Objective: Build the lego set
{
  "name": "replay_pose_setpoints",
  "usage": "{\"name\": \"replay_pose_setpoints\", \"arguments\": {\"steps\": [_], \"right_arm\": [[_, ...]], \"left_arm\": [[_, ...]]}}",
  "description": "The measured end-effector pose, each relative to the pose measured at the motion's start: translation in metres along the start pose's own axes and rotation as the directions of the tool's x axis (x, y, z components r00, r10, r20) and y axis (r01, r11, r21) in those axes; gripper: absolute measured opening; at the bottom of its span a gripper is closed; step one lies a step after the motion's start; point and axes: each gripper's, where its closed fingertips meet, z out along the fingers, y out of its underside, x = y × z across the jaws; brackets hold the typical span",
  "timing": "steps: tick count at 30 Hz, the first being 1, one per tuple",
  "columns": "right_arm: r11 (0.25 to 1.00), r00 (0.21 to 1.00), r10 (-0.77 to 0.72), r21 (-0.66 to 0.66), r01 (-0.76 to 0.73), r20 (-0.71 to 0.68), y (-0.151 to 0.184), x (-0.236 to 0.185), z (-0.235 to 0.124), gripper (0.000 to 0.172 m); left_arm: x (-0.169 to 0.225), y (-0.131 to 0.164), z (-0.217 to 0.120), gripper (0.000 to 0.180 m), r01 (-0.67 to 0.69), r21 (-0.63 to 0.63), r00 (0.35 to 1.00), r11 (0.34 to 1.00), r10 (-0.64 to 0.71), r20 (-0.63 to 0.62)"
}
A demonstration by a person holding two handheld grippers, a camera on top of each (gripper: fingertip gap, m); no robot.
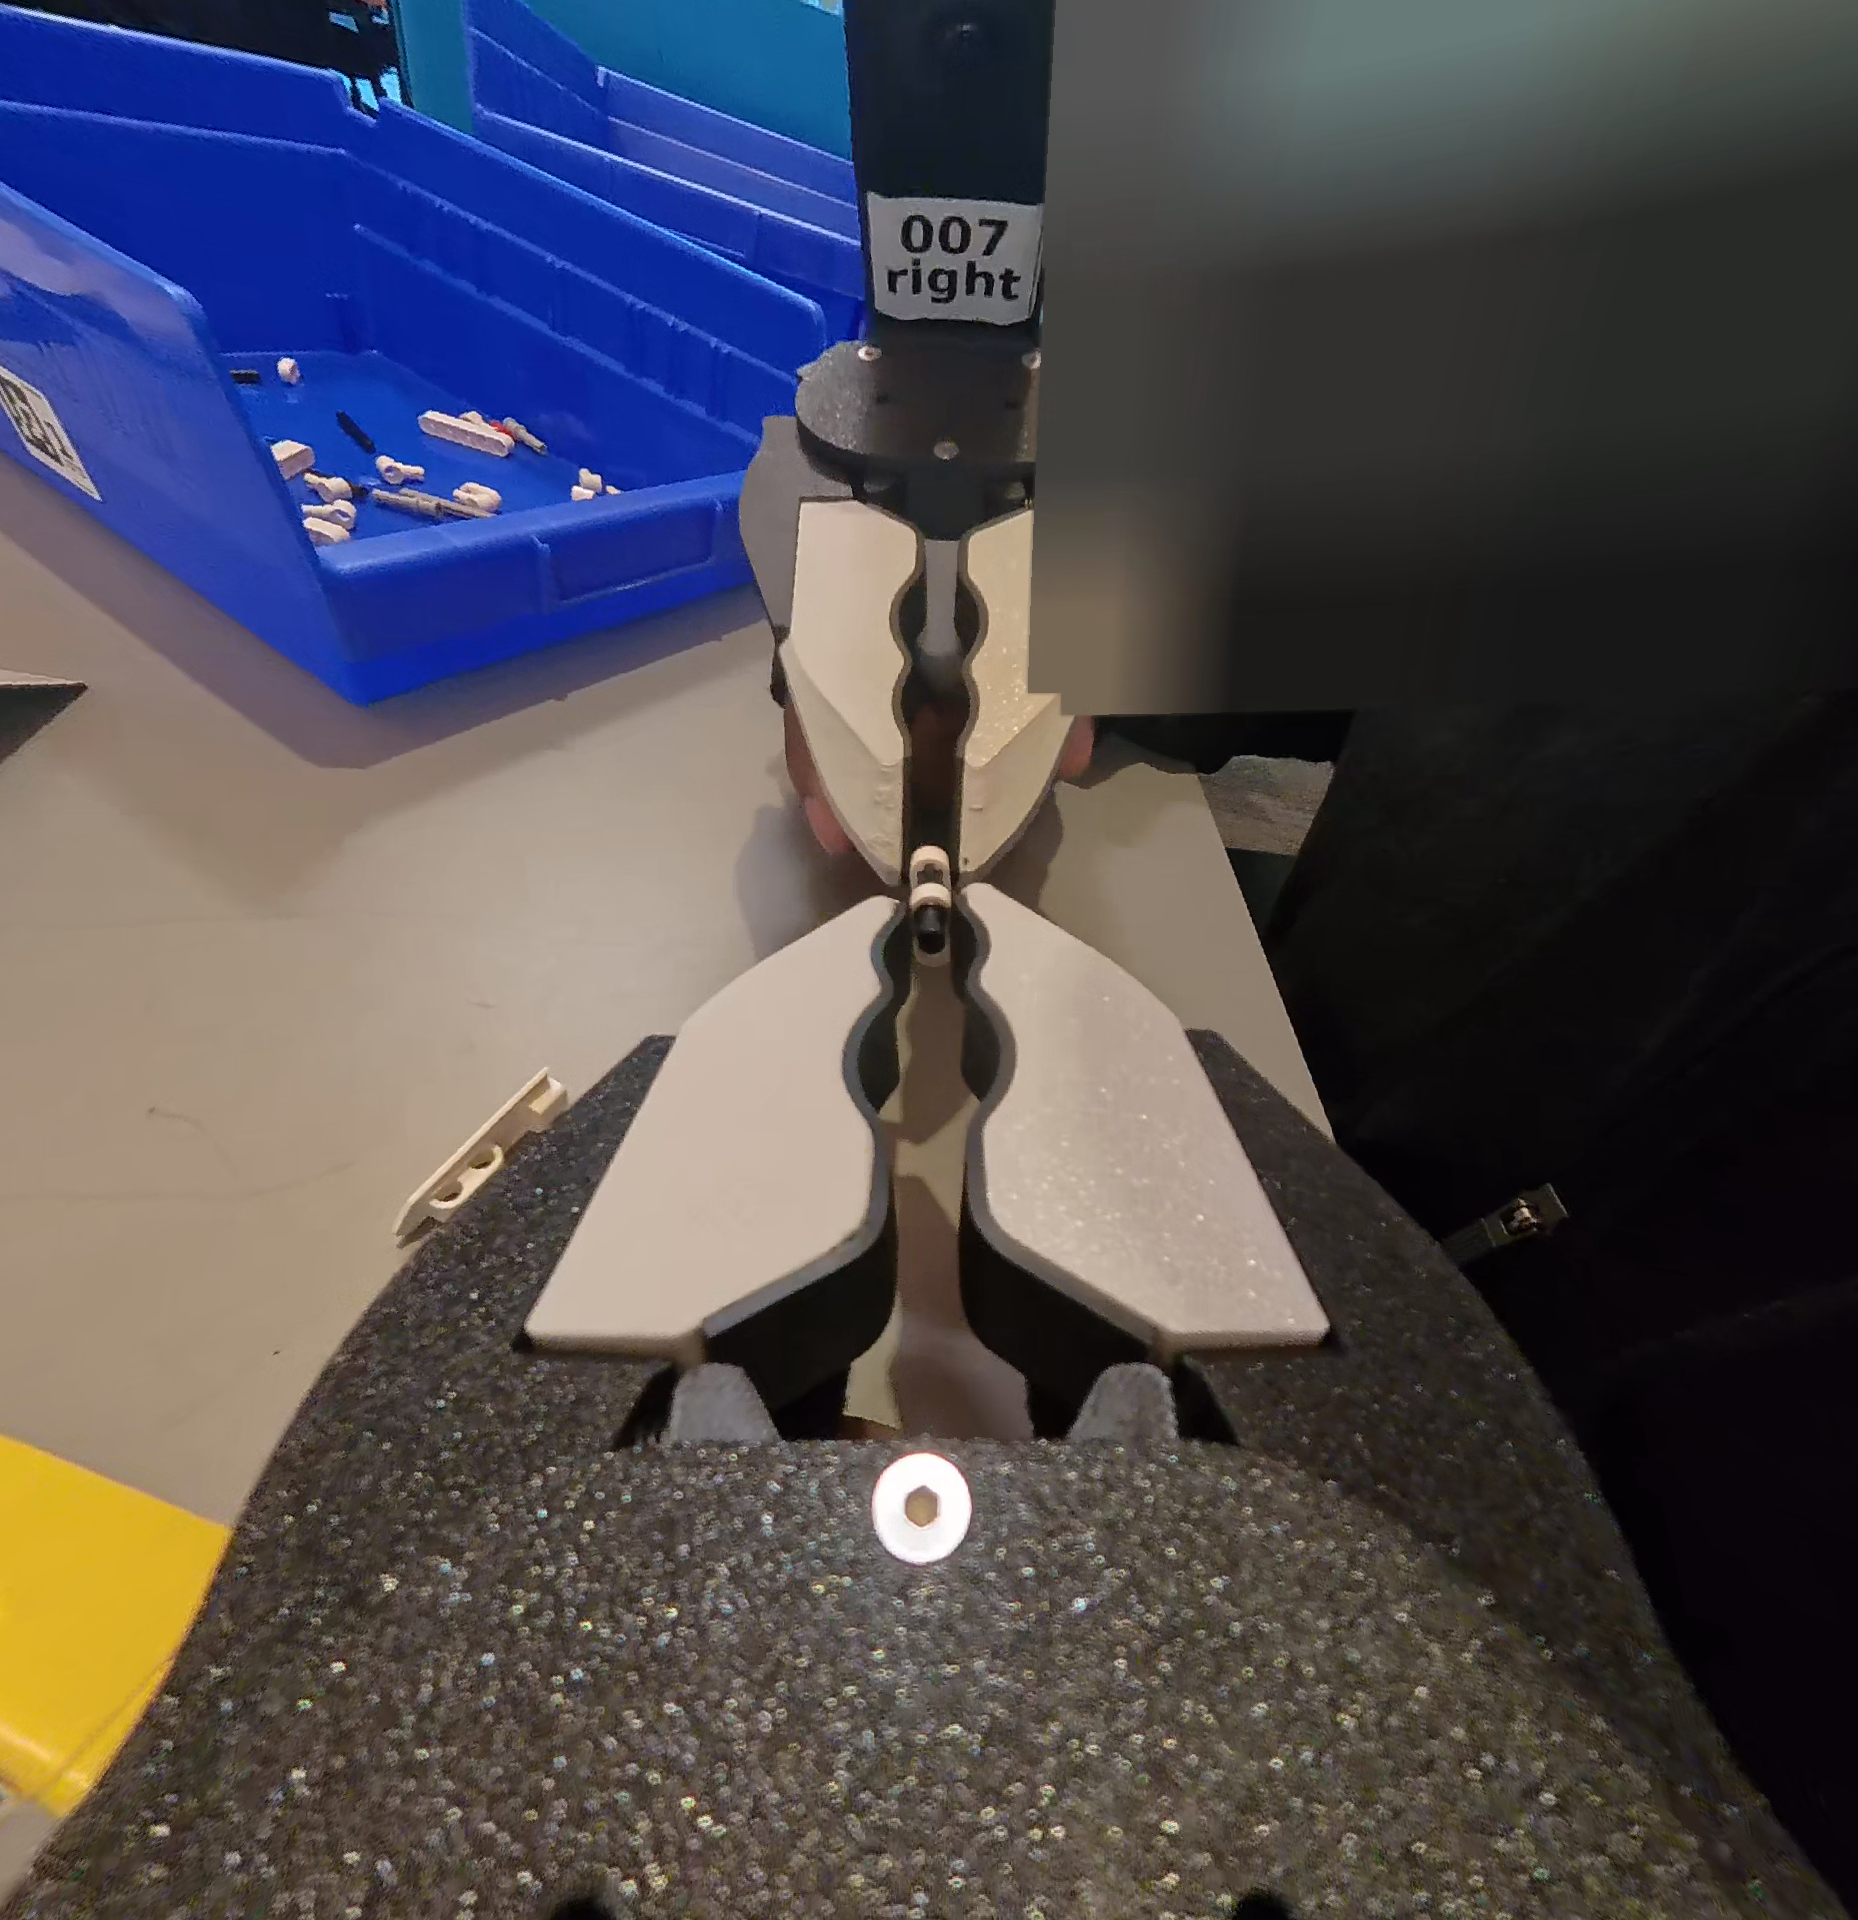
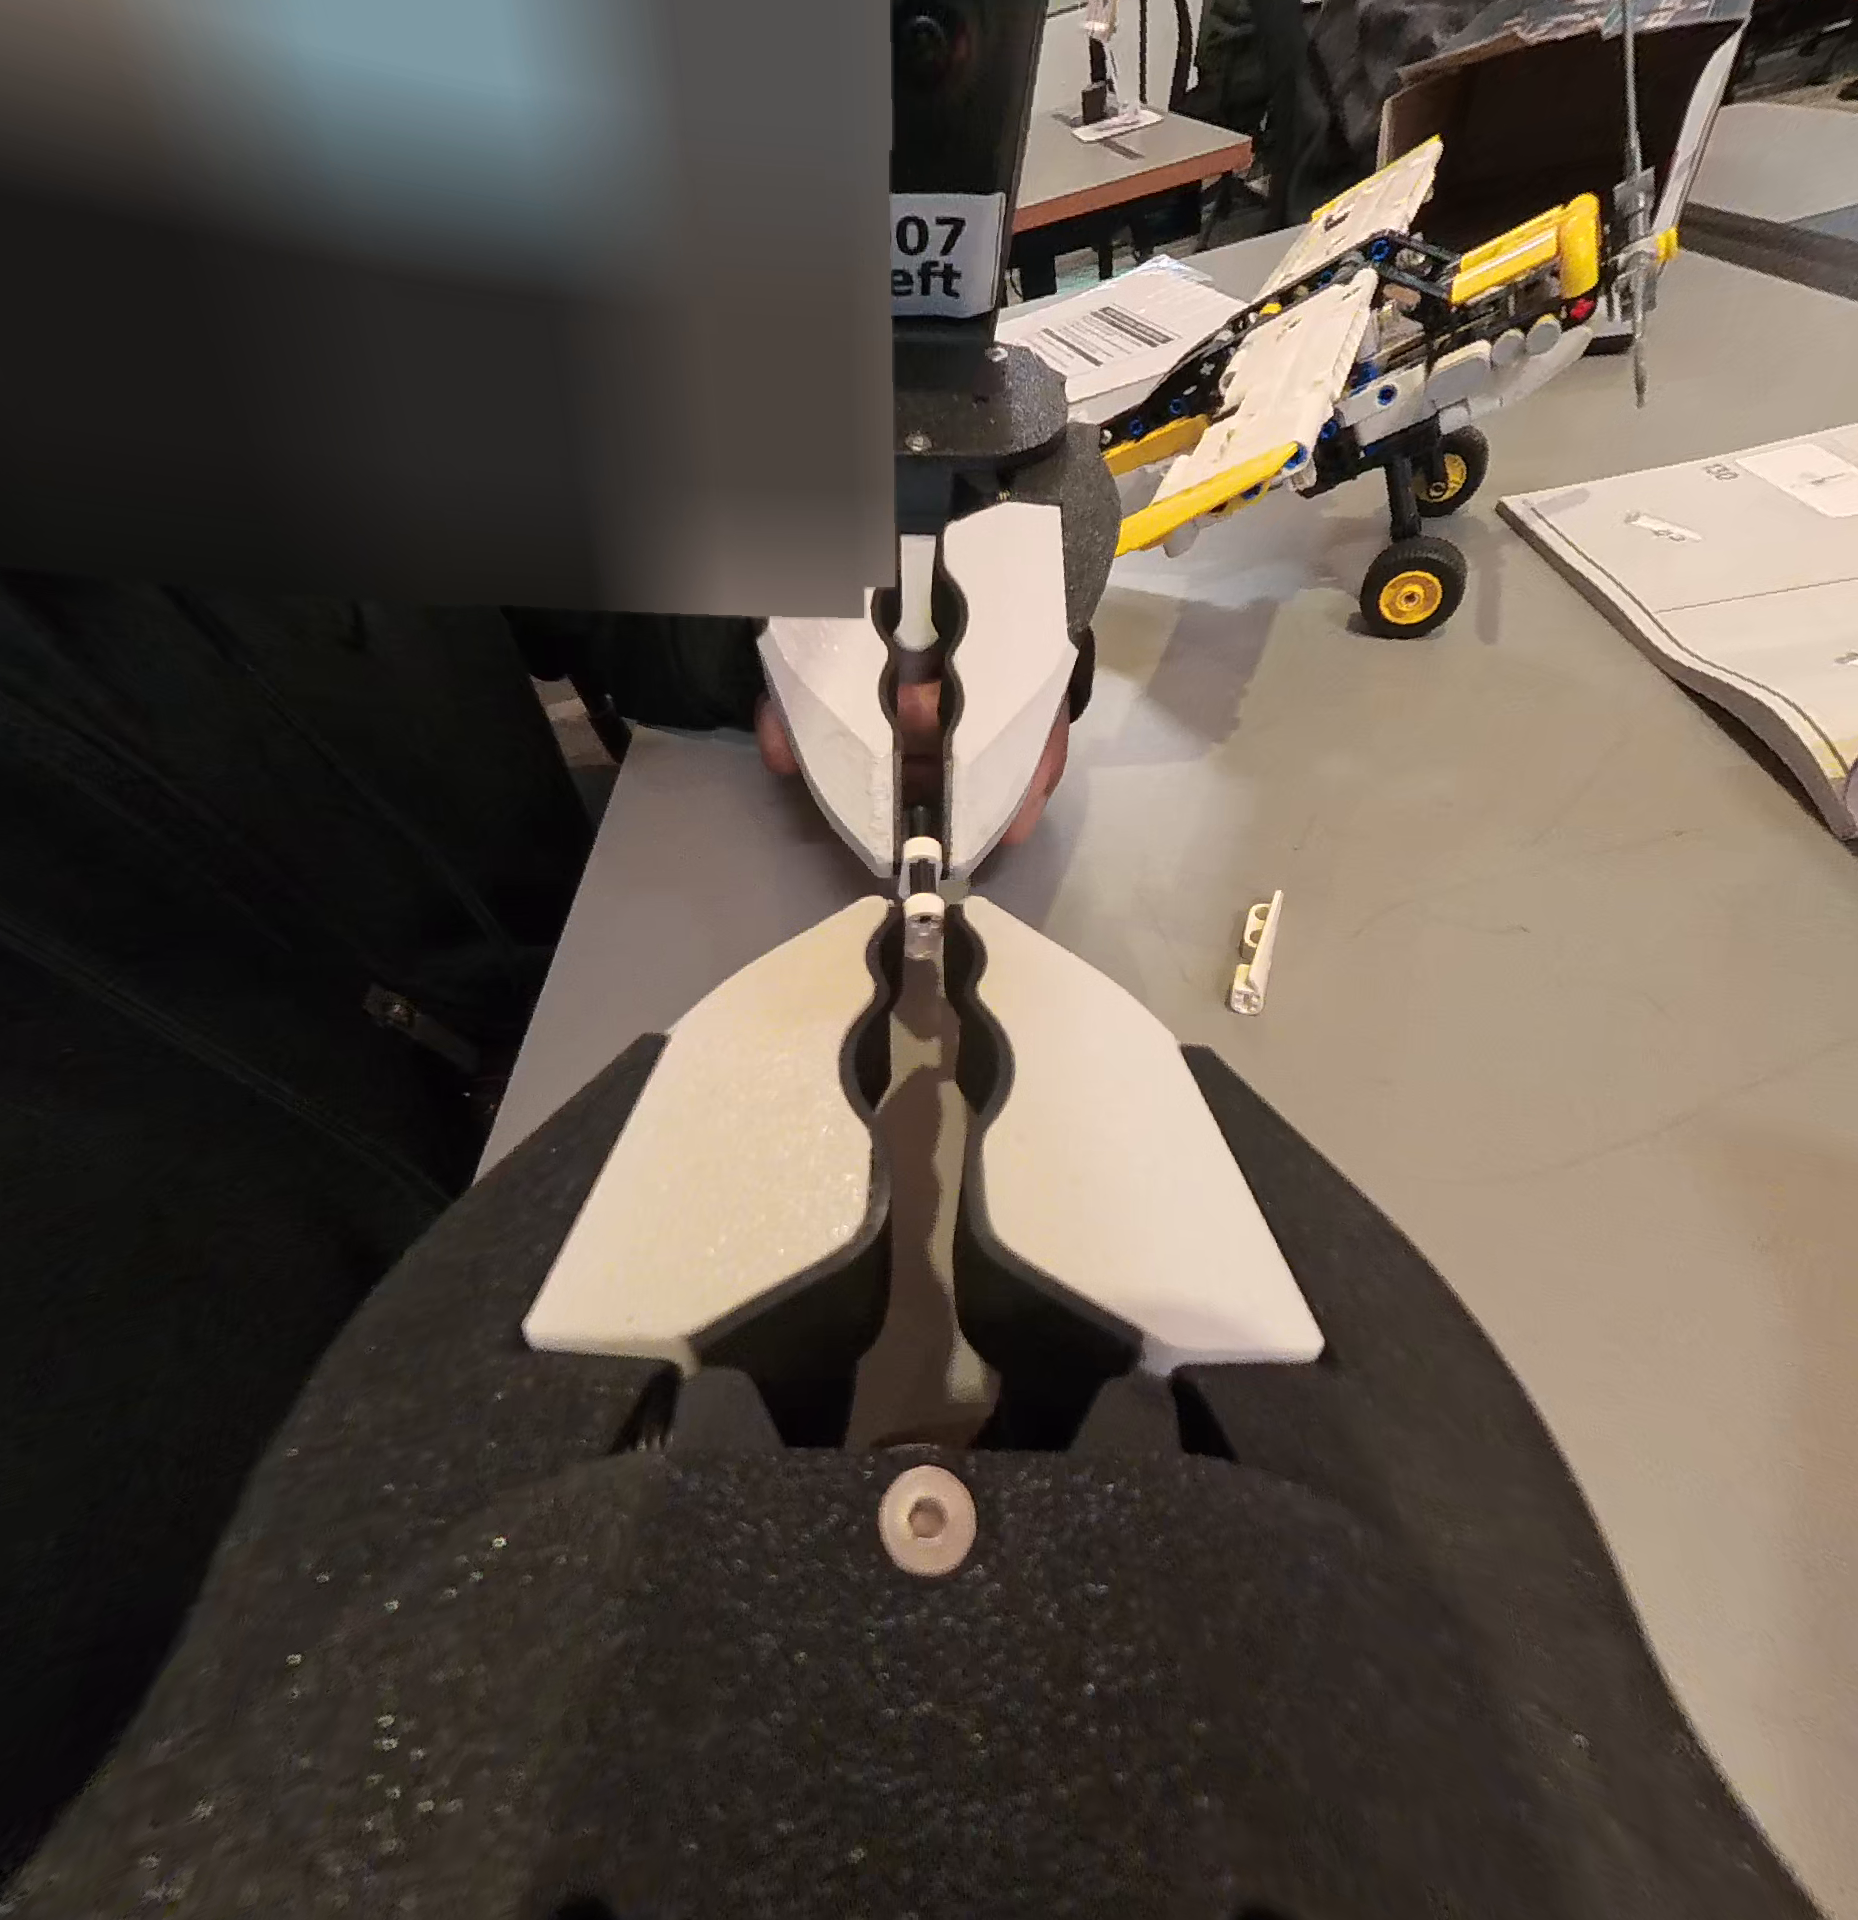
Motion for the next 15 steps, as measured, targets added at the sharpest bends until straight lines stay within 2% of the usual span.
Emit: {"name": "replay_pose_setpoints", "arguments": {"steps": [15], "right_arm": [[1.000,1.000,-0.007,0.006,0.008,-0.029,0.0007,0.0025,0.0032,0.007]], "left_arm": [[-0.0039,-0.0029,-0.0020,0.007,0.022,0.027,1.000,0.999,-0.022,0.018]]}}
